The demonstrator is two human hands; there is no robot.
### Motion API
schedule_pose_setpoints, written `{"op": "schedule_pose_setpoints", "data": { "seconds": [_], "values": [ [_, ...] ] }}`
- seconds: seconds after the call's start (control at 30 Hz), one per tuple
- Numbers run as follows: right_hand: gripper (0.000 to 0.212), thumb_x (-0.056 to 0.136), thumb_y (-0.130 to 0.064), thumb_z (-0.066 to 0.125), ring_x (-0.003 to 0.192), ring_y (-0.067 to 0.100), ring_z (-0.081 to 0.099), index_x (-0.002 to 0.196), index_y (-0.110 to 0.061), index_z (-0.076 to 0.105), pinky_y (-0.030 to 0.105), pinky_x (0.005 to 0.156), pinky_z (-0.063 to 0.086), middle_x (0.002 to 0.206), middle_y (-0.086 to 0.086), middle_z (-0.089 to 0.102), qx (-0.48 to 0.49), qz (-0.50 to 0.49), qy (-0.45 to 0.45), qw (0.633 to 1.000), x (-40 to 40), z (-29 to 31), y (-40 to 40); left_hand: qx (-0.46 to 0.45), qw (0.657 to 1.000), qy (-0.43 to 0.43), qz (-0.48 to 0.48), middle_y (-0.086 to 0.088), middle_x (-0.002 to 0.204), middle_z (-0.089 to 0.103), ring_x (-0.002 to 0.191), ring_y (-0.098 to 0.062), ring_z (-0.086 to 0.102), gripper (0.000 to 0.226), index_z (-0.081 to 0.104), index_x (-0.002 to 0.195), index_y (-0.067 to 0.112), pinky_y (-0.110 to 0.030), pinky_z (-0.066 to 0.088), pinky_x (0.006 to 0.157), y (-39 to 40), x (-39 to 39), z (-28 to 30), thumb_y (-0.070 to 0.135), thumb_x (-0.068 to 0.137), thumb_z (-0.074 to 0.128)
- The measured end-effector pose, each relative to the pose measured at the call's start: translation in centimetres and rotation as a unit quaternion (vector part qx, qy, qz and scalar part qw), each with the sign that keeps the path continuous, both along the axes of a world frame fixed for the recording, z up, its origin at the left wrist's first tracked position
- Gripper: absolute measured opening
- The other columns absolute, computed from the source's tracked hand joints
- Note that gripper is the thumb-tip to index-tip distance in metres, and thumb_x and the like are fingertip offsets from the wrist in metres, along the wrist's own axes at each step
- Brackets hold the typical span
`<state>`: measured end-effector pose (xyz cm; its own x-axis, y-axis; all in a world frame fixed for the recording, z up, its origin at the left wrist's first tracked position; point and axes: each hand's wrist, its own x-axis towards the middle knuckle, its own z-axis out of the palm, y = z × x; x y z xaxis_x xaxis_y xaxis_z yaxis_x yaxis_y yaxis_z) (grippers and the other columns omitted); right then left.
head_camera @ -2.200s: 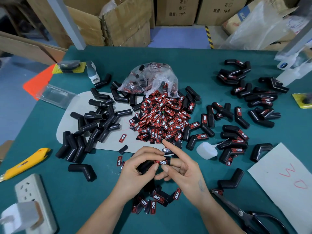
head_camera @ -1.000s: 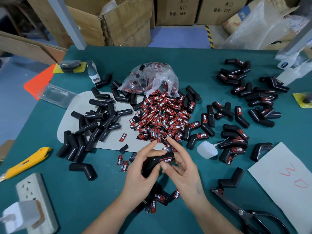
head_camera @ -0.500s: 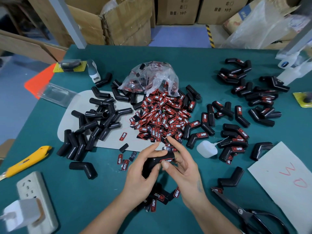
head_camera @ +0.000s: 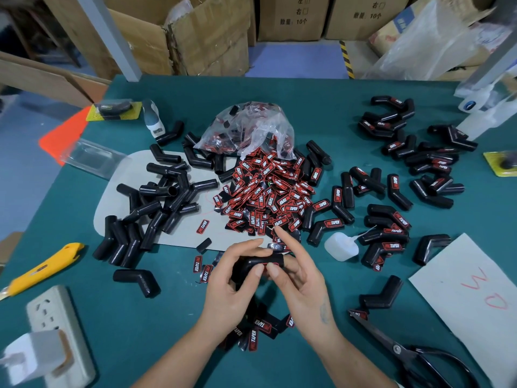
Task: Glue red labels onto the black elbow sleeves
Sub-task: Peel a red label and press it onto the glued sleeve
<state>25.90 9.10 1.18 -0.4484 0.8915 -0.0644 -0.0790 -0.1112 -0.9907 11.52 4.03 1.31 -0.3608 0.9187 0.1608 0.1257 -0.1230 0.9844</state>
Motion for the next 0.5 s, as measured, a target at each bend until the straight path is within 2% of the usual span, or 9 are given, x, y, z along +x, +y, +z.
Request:
{"op": "schedule_pose_setpoints", "data": {
  "seconds": [0.27,0.5],
  "values": [
    [0.055,0.106,-0.026,0.064,0.120,0.023,0.070,0.156,-0.039,0.046,0.025,0.106,0.048,0.117,0.007,0.078,0.010,0.000,0.025,1.000,0.14,-0.10,-0.12,0.003,1.000,-0.008,-0.006,0.008,0.114,0.077,0.113,-0.014,0.070,0.038,0.065,0.127,0.040,-0.020,0.049,0.100,-0.09,-0.16,0.10,0.018,0.096,0.064],
    [0.054,0.106,-0.029,0.064,0.116,0.021,0.071,0.156,-0.041,0.046,0.025,0.105,0.049,0.114,0.008,0.078,0.008,0.004,0.018,1.000,0.18,-0.34,0.09,0.012,1.000,0.001,-0.025,0.003,0.116,0.073,0.113,-0.023,0.069,0.029,0.068,0.122,0.035,-0.027,0.052,0.099,0.06,-0.73,-0.22,0.016,0.100,0.063]
  ]
}}
